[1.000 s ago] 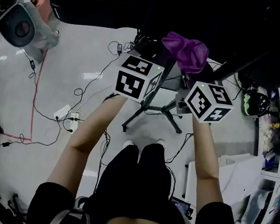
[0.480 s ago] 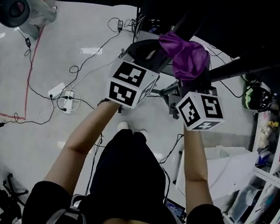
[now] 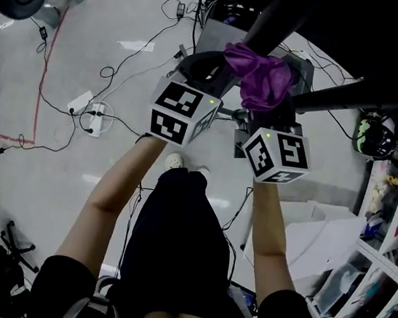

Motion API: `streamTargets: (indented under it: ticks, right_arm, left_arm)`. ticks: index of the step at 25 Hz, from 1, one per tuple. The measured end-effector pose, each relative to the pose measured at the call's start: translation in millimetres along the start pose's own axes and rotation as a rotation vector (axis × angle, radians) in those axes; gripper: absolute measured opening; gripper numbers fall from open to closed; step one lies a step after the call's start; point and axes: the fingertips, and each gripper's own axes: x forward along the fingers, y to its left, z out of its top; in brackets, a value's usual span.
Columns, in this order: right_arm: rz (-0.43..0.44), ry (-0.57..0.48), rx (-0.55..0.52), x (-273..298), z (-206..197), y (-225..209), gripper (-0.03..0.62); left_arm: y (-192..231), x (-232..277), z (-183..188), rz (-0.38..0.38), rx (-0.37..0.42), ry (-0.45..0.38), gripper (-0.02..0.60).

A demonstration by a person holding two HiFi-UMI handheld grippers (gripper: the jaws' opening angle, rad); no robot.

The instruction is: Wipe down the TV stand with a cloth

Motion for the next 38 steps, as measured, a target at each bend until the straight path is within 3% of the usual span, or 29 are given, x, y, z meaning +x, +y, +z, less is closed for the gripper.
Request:
streamTargets:
  ticks: [17, 26, 33, 38]
  right_arm:
    - [0.017, 0.143, 0.04, 17.8, -132.7, -27.5, 0.064]
    - [0.012, 0.205, 0.007, 26.8, -206.6, -39.4, 0.064]
    - [0.016, 0.215, 0.005, 34.9, -268.5, -52.0, 0.064]
    - [0.024, 0.202, -0.001, 39.3, -312.3, -62.5, 0.064]
  left_arm:
    - [14.0, 26.4, -133.1, 0.034, -0.072, 0.151, 0.006]
    - [24.9, 42.3, -208.8, 0.027, -0.092, 0.21, 0.006]
    - [39.2, 58.6, -271.1, 0.03, -0.137, 0.193, 0.006]
    - [44.5, 70.0, -313.0, 0.024, -0.122, 0.185, 0.006]
